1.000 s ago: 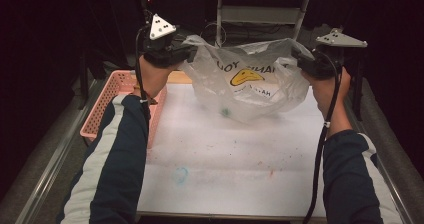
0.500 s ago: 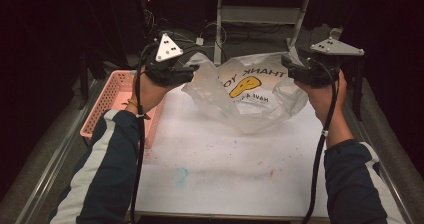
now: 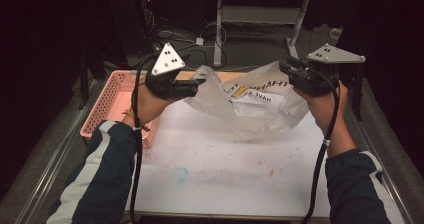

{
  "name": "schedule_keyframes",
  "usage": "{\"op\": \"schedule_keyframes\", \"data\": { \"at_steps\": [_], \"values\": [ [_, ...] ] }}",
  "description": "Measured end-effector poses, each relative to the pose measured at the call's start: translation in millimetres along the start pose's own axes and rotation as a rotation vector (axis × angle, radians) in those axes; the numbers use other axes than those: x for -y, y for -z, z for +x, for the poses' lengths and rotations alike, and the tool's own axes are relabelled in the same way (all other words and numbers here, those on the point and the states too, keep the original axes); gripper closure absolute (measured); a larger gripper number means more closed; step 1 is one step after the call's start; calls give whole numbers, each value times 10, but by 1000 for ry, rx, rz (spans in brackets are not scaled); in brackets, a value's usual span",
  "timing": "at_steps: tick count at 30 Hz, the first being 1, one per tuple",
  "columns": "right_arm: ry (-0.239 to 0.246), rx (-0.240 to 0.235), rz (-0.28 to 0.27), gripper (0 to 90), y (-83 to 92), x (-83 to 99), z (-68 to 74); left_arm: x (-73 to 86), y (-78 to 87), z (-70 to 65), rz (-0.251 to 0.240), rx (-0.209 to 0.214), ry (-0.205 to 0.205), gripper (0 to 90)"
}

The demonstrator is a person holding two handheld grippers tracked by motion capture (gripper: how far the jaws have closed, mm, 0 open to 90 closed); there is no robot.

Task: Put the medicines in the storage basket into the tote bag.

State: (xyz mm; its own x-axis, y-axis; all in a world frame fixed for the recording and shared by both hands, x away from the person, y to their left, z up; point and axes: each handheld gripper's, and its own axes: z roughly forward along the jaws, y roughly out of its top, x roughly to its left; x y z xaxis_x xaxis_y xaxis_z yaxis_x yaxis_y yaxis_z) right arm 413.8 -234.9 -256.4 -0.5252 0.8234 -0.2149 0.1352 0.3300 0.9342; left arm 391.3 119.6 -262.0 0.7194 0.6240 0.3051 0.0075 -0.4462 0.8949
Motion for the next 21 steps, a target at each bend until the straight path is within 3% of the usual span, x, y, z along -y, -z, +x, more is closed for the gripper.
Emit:
{"op": "schedule_keyframes", "data": {
  "at_steps": [2,3,5,7,8,12,14,16,18,19,20,21],
  "values": [
    [13,3,13,840,-1,0,46,56,-9,-117,25,-7,-46,228],
    [16,14,9,887,-2,5,60,92,-7,-173,33,8,-69,228],
    [28,33,26,900,-26,17,73,169,16,-270,42,1,-108,228],
    [39,60,50,900,-69,48,73,247,29,-325,69,-25,-112,236],
    [42,66,61,900,-94,70,62,287,41,-340,72,-10,-111,234],
    [32,90,101,900,-195,182,20,395,185,-348,-32,99,-45,229],
    [27,94,123,900,-255,249,6,416,225,-392,-54,139,-37,229],
    [10,94,136,900,-298,301,-10,432,246,-474,-47,130,-77,228],
    [0,86,133,900,-300,326,-27,452,278,-513,-58,134,-78,228],
    [-3,87,127,891,-288,328,-34,460,289,-525,-52,106,-80,228],
    [-12,91,119,792,-272,324,-37,472,299,-525,-47,82,-83,228],
    [-11,102,115,751,-253,314,-36,489,305,-521,-47,62,-84,228]
  ]
}}
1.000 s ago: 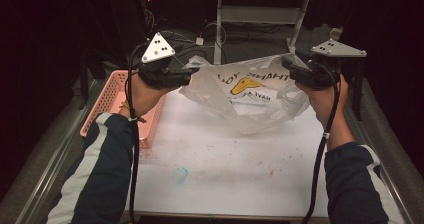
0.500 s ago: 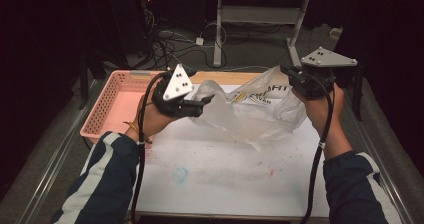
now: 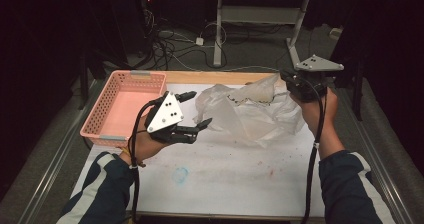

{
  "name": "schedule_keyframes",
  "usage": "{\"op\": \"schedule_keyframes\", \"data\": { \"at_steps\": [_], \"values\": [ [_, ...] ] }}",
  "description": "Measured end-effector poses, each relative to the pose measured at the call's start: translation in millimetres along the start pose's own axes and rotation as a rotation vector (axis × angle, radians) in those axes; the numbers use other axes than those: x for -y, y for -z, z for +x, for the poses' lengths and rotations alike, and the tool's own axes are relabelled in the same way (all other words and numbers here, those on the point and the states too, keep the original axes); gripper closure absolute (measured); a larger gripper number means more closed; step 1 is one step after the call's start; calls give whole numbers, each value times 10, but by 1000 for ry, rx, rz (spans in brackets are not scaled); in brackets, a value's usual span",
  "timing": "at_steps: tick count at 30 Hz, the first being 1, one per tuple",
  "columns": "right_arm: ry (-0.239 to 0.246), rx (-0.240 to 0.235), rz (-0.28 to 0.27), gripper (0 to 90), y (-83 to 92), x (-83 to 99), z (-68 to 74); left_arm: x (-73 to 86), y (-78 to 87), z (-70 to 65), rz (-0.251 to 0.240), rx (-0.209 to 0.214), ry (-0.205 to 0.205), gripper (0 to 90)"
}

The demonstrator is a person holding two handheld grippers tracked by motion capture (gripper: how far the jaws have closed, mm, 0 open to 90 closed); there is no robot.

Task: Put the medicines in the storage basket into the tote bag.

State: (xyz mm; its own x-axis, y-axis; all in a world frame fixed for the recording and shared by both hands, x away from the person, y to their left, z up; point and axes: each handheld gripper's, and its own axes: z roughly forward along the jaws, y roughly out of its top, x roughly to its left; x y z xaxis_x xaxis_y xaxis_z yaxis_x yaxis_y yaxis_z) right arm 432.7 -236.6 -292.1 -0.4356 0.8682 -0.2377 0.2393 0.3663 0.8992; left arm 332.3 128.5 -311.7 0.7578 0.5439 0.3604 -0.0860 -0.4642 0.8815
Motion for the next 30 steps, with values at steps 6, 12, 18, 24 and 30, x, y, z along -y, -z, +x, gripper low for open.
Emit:
{"op": "schedule_keyframes", "data": {
  "at_steps": [6,12,18,24,30],
  "values": [
    [-16,-16,-53,510,205,-88,-21,128,-20,-17,47,-91,-14,233],
    [-6,-63,-109,426,578,-168,-21,147,199,34,-38,-26,72,229],
    [12,-82,-151,416,814,-182,42,15,488,-14,-112,10,113,228],
    [30,-88,-126,414,771,-100,141,-58,596,-66,-118,1,111,202],
    [23,-101,-110,400,673,47,170,47,637,-19,-128,-28,118,201]
  ]
}}
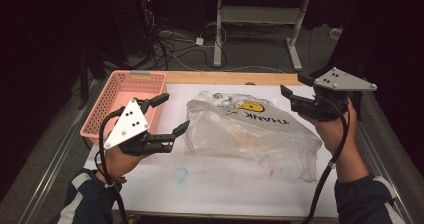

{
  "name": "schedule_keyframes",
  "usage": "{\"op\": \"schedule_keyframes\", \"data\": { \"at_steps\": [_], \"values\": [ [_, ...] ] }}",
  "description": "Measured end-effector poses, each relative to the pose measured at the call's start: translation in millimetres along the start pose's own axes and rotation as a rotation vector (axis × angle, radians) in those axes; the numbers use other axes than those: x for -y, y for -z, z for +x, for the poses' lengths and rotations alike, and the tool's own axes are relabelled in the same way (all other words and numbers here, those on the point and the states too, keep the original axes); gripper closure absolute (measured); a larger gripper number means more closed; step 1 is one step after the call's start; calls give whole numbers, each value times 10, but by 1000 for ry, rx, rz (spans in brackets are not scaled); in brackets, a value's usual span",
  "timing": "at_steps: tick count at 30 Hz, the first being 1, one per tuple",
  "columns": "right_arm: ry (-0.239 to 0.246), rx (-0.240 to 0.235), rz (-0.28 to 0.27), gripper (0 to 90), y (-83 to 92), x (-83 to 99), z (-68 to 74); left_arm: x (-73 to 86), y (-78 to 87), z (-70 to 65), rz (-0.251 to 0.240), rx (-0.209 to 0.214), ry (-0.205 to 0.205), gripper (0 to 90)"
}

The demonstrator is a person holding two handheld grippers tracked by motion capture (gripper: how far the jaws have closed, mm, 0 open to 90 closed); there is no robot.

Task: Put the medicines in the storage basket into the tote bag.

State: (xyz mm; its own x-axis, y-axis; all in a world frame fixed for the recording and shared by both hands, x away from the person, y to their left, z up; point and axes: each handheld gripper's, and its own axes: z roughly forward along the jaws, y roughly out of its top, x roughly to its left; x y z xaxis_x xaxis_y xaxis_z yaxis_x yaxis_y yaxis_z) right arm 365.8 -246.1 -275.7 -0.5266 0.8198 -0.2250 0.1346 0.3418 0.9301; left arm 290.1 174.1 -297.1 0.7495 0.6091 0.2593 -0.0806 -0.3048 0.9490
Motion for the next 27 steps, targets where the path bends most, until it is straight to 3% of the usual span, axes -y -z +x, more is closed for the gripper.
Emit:
{"op": "schedule_keyframes", "data": {
  "at_steps": [7,9,12,15,17,19,27],
  "values": [
    [-1,-3,23,357,-82,223,42,56,148,51,-51,-5,39,200],
    [5,-7,28,348,-101,288,65,77,172,54,-59,-31,36,200],
    [0,-31,32,332,-113,375,92,159,138,81,-23,-95,26,200],
    [4,-45,39,315,-100,443,118,308,55,110,44,-149,-16,200],
    [-3,-56,39,311,-71,483,128,421,6,148,80,-146,-11,200],
    [-7,-59,38,305,-29,517,121,533,-36,168,130,-181,-39,200],
    [-36,-24,13,307,245,634,1,894,-37,283,214,-197,3,200]
  ]
}}
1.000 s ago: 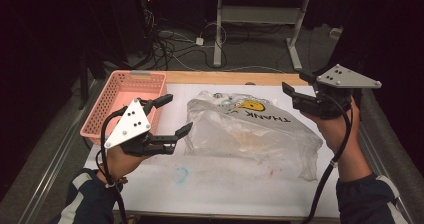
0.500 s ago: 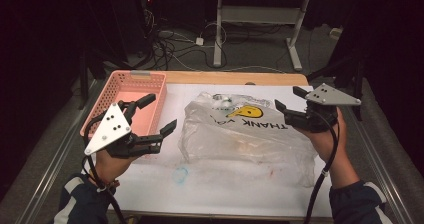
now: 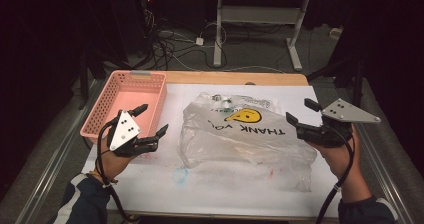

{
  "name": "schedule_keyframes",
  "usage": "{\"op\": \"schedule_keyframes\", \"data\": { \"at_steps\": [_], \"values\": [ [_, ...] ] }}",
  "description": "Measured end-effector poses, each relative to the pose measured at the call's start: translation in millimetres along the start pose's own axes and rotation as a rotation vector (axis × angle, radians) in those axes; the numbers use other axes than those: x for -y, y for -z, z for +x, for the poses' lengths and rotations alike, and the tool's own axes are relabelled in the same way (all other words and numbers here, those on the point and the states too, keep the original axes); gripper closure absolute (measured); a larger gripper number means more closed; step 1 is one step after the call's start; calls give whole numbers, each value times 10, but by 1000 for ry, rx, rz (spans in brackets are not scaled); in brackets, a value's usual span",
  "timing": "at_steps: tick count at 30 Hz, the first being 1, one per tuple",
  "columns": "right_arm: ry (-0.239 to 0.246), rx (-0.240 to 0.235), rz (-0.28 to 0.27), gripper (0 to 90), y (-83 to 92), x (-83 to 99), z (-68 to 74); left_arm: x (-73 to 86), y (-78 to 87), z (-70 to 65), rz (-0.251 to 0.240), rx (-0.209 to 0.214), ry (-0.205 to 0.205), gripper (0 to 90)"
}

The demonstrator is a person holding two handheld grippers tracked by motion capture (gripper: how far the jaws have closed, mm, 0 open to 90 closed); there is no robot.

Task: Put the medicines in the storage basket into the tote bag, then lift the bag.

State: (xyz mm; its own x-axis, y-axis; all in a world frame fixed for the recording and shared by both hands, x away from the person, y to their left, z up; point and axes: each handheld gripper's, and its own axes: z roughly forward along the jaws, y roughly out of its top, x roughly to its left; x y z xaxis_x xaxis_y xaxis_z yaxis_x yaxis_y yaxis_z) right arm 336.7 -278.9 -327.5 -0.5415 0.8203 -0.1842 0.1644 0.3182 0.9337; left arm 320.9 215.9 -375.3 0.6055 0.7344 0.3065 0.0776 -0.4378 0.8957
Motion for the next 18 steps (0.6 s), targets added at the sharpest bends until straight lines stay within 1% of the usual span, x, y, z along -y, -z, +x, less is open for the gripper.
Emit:
{"op": "schedule_keyframes", "data": {
  "at_steps": [2,3,5,7,9,11,12,13,14,16,18],
  "values": [
    [-8,10,6,303,44,55,-56,64,-24,-4,19,-4,-8,200],
    [-23,15,8,301,58,85,-77,94,-36,-6,28,0,-7,200],
    [-33,25,11,296,76,156,-120,155,-63,-19,40,5,-8,200],
    [-28,44,13,289,85,238,-154,213,-80,-47,57,3,-32,199],
    [-32,63,16,281,80,343,-173,273,-80,-62,65,15,-33,200],
    [-53,55,29,271,58,456,-196,335,-74,-71,69,20,-27,200],
    [-51,58,41,261,46,506,-202,365,-72,-79,73,21,-28,199],
    [-59,61,49,254,38,553,-197,395,-73,-87,79,22,-32,199],
    [-67,52,48,253,34,596,-195,427,-75,-97,86,19,-33,199],
    [-57,44,54,246,28,666,-174,494,-75,-118,98,19,-35,199],
    [-51,37,55,245,30,718,-152,554,-63,-143,115,7,-46,199]
  ]
}}
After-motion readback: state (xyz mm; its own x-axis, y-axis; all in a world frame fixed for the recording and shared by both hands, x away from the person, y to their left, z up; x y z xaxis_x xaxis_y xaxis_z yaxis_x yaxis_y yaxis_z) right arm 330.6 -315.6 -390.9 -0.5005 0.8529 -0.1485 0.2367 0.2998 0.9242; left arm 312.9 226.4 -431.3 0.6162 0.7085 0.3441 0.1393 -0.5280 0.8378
